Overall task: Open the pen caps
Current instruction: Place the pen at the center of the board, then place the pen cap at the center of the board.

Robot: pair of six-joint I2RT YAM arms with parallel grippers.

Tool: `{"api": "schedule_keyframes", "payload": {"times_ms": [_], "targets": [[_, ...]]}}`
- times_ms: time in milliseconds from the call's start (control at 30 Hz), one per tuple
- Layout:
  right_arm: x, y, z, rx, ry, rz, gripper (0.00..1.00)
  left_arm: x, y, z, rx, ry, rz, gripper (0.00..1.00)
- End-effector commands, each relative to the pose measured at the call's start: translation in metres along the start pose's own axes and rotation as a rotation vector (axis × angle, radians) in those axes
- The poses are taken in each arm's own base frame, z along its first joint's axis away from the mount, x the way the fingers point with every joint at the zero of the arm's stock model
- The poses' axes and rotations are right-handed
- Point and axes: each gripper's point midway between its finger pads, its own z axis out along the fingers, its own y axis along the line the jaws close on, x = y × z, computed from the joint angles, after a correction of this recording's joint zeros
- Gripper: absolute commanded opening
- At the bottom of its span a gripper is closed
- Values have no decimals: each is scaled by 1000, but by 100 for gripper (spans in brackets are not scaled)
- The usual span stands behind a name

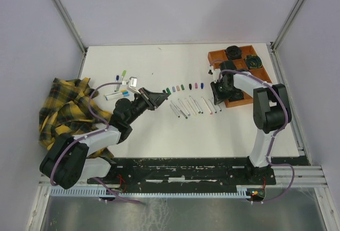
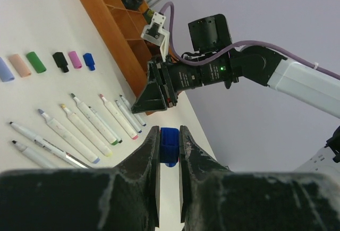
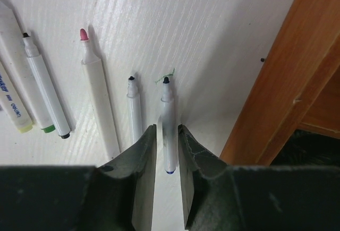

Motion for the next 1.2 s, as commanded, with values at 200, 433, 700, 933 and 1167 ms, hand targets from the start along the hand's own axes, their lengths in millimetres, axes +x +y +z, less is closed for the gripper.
{"api": "schedule_keyframes", "payload": {"times_ms": [200,433,700,933,1167], "targets": [[-40,13,-60,-59,-194,-12,30,13,-27,39,46,47,50,3],[-54,18,-112,-109,-342,-63,30,36,-22,84,-66,123,115,3],[-61,8,-168,-144,-527,-72,30,78,12,143,-283,266,158,3],[-61,-2,-195,-149,-615,-39,30,95,51,183,-637,278,324,3],[-60,-10,-200,-145,-631,-13,30,103,81,221,-838,302,467,3]]}}
